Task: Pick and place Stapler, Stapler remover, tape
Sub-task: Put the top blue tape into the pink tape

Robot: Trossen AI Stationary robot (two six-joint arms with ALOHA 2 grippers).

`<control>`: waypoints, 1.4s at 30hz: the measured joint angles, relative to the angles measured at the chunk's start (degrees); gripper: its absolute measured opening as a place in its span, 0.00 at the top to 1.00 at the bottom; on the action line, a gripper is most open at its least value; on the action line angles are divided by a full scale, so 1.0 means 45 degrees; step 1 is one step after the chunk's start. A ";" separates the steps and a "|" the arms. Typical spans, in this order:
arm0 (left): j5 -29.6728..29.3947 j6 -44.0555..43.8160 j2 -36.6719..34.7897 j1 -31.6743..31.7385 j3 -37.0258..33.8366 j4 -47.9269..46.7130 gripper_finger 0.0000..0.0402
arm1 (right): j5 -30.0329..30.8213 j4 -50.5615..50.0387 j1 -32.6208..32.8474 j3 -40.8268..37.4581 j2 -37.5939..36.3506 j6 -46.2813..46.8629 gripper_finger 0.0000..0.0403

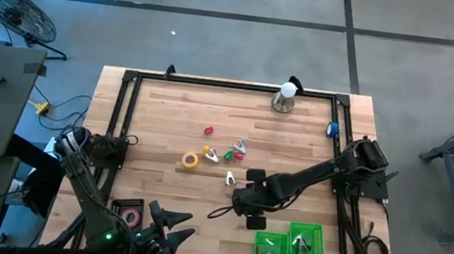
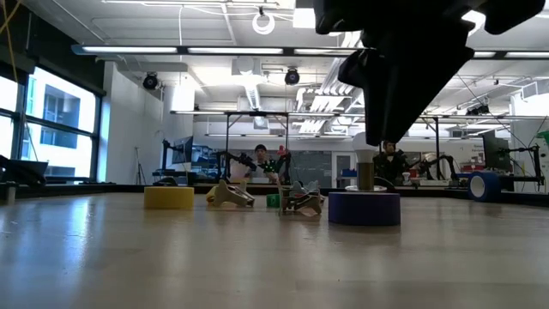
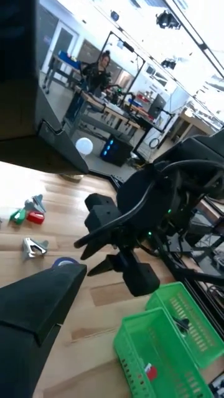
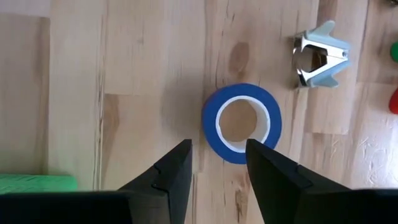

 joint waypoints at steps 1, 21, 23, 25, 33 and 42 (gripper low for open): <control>0.0000 -0.0128 0.0000 0.0004 0.0000 -0.0066 0.41 | -0.0044 0.0106 0.0000 0.0000 0.0067 -0.0103 0.65; 0.0103 -0.0200 0.0000 0.0044 0.0000 -0.0301 0.41 | 0.0214 0.0864 -0.0821 0.0049 0.1686 -0.0547 0.65; 0.0303 -0.0204 0.0000 0.0044 0.0000 -0.0384 0.41 | -0.0058 0.1008 -0.0816 0.0049 0.1696 -0.0374 0.65; 0.0397 -0.0227 0.0000 0.0044 0.0000 -0.0532 0.41 | -0.0654 0.1176 -0.0784 0.0044 0.1720 -0.0166 0.65; 0.0612 -0.0530 0.0000 0.0044 0.0000 -0.0643 0.41 | -0.0894 0.1238 -0.0529 0.0024 0.1753 -0.0067 0.65; 0.0573 -0.0530 0.0000 0.0048 0.0000 -0.0682 0.41 | -0.1320 0.1230 -0.0404 -0.0019 0.1967 0.0439 0.65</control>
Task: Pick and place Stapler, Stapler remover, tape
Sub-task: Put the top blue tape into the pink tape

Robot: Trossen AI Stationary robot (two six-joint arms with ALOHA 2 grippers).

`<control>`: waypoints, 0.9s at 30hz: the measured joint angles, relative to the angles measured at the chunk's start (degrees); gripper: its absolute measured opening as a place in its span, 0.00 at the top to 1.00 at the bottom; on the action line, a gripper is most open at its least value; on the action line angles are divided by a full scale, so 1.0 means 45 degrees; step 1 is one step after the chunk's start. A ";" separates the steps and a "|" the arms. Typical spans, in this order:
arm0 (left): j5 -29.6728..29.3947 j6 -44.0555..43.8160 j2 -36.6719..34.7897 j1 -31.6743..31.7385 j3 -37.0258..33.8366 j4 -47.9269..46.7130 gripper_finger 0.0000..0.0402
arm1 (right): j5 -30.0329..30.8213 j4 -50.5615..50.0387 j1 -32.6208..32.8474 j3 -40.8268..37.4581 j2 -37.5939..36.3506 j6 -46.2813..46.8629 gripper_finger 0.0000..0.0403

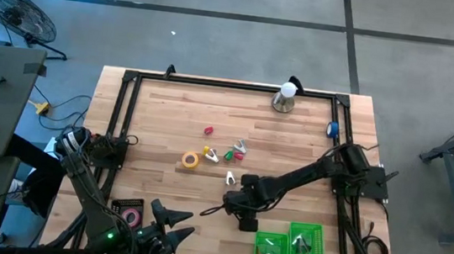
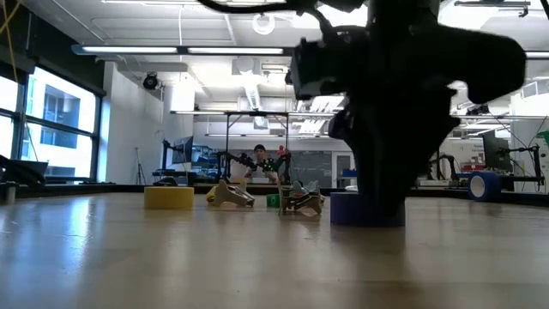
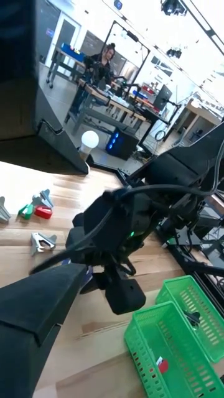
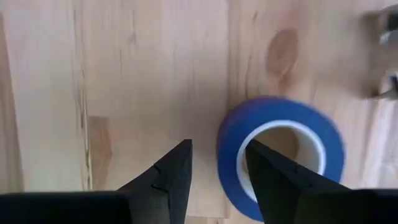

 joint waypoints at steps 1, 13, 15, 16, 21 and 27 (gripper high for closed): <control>0.0000 -0.0003 0.0000 -0.0004 0.0000 -0.0008 0.41 | 0.0027 -0.0021 0.0019 0.0000 0.0098 -0.0070 0.65; 0.0019 -0.0053 0.0000 -0.0004 0.0000 -0.0035 0.41 | 0.0452 0.0069 0.0049 0.0058 0.0506 -0.0415 0.92; 0.0030 -0.0054 0.0000 -0.0004 0.0000 -0.0035 0.41 | 0.0562 0.0166 0.0200 0.0049 0.0501 -0.0440 0.92; 0.0035 -0.0067 0.0000 -0.0004 0.0000 -0.0036 0.41 | 0.0728 0.0210 0.0298 0.0051 0.0501 -0.0442 0.92; 0.0176 -0.0334 0.0000 -0.0004 0.0000 -0.0285 0.41 | 0.1903 -0.0036 0.1056 0.0448 0.0574 -0.0575 0.92; -0.0180 -0.0335 0.0005 0.0006 0.0000 -0.0597 0.41 | 0.4960 0.0594 0.2428 0.1236 0.0370 -0.0898 0.92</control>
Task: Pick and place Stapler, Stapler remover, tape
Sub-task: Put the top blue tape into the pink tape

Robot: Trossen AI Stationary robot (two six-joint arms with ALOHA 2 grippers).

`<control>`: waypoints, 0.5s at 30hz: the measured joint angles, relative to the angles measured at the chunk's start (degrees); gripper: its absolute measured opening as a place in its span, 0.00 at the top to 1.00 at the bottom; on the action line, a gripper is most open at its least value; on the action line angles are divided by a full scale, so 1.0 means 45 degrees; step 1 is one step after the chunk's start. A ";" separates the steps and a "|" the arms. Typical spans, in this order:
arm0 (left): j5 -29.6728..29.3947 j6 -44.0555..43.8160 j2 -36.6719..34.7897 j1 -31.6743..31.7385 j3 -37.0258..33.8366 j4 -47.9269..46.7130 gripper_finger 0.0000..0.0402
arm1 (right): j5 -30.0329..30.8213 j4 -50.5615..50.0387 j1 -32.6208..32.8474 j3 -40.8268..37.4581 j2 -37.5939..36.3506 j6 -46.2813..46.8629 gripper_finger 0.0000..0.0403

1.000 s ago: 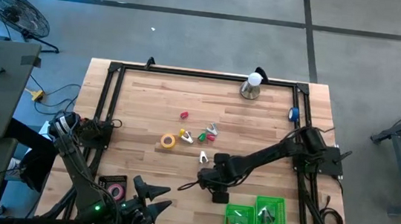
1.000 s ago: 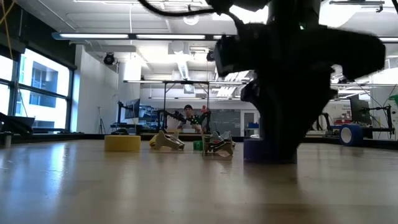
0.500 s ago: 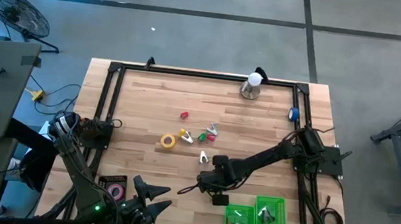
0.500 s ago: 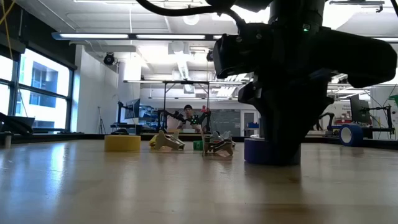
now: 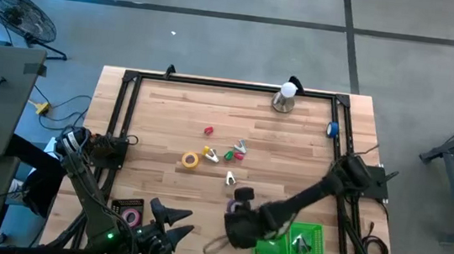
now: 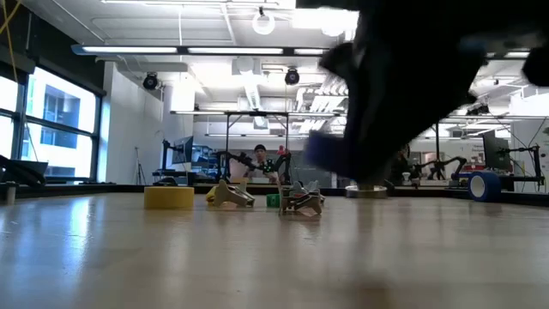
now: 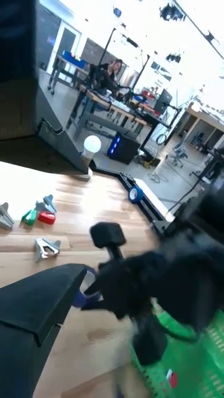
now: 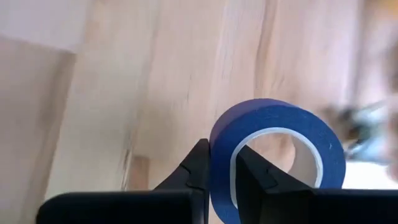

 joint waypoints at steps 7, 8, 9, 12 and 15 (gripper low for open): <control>-0.0128 0.0034 0.0000 0.0000 0.0000 0.0091 0.41 | 0.2748 -0.0561 0.0749 0.0621 -0.0195 -0.0333 0.92; -0.0096 0.0010 0.0000 0.0000 0.0000 0.0095 0.41 | 0.2758 -0.0589 0.0744 0.0688 -0.0232 -0.0331 0.92; -0.0020 0.0005 0.0000 0.0000 0.0000 0.0086 0.41 | 0.2766 -0.0585 0.0744 0.0771 -0.0238 -0.0338 0.92; 0.0173 0.0000 0.0000 0.0000 0.0000 0.0086 0.41 | 0.3097 -0.0535 0.0817 0.1129 -0.0241 -0.0606 0.92; 0.0381 -0.0243 0.0000 0.0000 0.0000 0.0086 0.41 | 0.3430 -0.0136 0.0992 0.1457 -0.0267 -0.1109 0.92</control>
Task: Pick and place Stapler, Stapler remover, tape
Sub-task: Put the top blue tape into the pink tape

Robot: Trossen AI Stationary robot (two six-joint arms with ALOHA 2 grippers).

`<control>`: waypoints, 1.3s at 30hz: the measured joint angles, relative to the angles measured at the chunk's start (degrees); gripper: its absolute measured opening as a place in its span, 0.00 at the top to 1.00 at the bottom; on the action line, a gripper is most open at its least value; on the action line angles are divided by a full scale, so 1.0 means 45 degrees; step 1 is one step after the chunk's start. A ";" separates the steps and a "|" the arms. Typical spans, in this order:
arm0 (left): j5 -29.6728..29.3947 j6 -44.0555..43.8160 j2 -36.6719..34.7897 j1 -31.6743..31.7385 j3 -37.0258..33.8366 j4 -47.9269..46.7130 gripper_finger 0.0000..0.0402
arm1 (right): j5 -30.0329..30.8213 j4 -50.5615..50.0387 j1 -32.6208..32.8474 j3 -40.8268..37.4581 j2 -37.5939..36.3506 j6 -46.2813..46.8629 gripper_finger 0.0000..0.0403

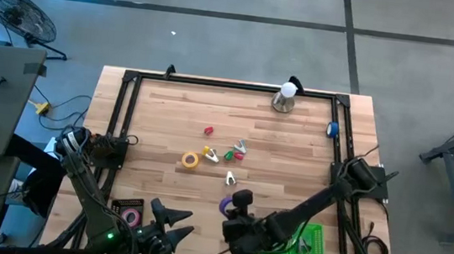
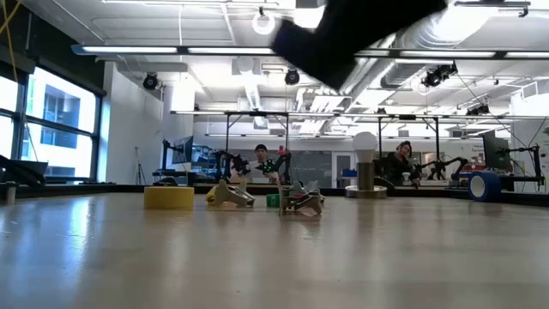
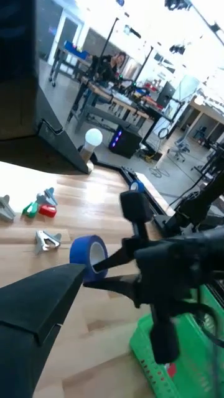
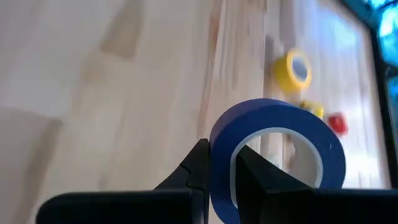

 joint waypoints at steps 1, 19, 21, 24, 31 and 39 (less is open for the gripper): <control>0.0007 -0.0146 0.0000 0.0000 0.0000 -0.0009 0.41 | 0.0080 0.0129 0.0071 0.0128 0.0000 -0.0229 0.92; -0.1935 -0.1129 0.0071 0.0000 -0.0005 0.0191 0.41 | -0.0183 0.4438 0.2605 0.2378 -0.0024 -0.5863 0.92; -0.2393 -0.0290 0.0240 -0.0001 -0.0005 0.0656 0.41 | -0.0333 0.4567 0.2662 0.2378 -0.0024 -0.5972 0.92; -0.2666 0.1235 0.0486 -0.0005 -0.0015 0.1682 0.41 | -0.0513 0.4559 0.2641 0.2373 -0.0024 -0.6061 0.92; -0.1871 0.4584 0.0685 0.0112 -0.0015 0.4113 0.41 | -0.1673 0.4949 0.2341 0.2368 -0.0024 -0.6473 0.92; -0.1627 0.8861 0.0680 -0.0384 -0.0015 0.7662 0.41 | -0.1532 0.6146 0.2582 0.2363 -0.0024 -0.7319 0.92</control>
